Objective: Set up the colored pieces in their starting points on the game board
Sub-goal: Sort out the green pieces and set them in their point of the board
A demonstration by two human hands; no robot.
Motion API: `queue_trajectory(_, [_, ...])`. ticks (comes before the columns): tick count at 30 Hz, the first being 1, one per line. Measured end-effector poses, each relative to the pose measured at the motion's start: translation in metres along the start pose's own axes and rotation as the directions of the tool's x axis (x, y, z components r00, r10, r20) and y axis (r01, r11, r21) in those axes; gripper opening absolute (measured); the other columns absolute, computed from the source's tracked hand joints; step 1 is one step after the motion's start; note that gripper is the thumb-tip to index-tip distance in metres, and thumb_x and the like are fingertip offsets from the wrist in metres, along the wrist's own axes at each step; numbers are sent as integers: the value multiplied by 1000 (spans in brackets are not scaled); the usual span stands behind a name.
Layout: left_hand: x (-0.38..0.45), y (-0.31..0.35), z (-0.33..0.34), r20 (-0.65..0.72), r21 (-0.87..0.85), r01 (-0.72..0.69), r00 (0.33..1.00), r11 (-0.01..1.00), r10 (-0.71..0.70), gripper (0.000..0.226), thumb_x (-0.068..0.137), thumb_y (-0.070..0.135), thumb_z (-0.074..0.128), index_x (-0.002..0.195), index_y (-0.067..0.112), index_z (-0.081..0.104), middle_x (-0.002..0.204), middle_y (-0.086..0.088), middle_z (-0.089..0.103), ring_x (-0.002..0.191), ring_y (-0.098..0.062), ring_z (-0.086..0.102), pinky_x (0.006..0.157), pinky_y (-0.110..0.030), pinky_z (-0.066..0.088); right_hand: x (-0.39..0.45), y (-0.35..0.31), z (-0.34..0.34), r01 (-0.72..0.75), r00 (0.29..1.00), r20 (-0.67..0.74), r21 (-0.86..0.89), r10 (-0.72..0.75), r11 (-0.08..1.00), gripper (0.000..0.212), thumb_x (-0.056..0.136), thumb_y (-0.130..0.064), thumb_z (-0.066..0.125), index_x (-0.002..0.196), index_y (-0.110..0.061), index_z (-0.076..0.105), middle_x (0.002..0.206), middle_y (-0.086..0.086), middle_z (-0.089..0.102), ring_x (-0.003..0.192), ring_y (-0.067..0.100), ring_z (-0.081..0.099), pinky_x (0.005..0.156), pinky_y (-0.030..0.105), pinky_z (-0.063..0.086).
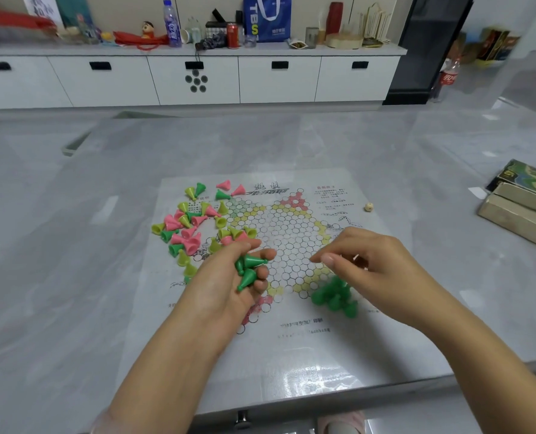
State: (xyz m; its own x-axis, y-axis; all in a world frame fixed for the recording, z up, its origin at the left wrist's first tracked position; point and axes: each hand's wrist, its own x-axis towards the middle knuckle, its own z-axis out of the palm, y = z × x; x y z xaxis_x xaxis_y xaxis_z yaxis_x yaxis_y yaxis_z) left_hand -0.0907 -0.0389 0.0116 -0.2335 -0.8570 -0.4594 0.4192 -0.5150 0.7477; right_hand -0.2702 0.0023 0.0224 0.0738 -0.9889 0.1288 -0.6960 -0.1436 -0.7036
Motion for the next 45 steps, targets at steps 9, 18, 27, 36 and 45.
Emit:
queue_trajectory(9, [2, -11, 6, 135, -32, 148, 981, 989, -142, 26, 95, 18, 38, 98, 0, 56, 60, -8, 59, 42, -11, 46, 36, -16, 36, 10, -14, 23, 176, 983, -36, -47, -178, 983, 18, 79, -16, 66, 95, -24, 70, 72, -20, 51, 70, -4, 51, 66, 6, 39])
queue_trajectory(18, [0, -11, 9, 137, -82, 174, 977, 981, -162, 15, 90, 7, 46, 99, -1, 54, 57, -7, 52, 37, -8, 43, 32, -14, 31, 9, -8, 27, 240, 969, -19, -125, -244, 963, 15, 78, -21, 58, 87, -20, 69, 77, -16, 47, 69, -10, 47, 64, 9, 39])
queue_trajectory(27, [-2, -13, 10, 162, -10, 123, 980, 992, -119, 18, 93, 10, 46, 87, 1, 60, 64, -8, 54, 41, -9, 45, 35, -15, 34, 7, -9, 25, 242, 964, -79, -134, -254, 961, 9, 79, -17, 57, 80, -15, 66, 72, -6, 62, 69, 5, 49, 64, 19, 42])
queue_trajectory(36, [-2, -10, 9, 197, -68, 170, 968, 983, -153, 15, 89, 6, 46, 98, -1, 56, 61, -8, 57, 41, -9, 47, 36, -15, 36, 6, -5, 26, 287, 957, 93, -177, -274, 941, 25, 76, -19, 56, 100, -19, 65, 92, -4, 59, 85, 11, 52, 74, 22, 43])
queue_trajectory(45, [-4, -10, 9, 172, 63, 158, 971, 985, -167, 14, 88, 12, 48, 93, 4, 59, 63, -7, 66, 38, -7, 42, 34, -14, 33, 8, -3, 22, 266, 959, -73, -104, -275, 958, 4, 76, -19, 60, 79, -16, 61, 77, -11, 54, 72, 1, 48, 65, 12, 41])
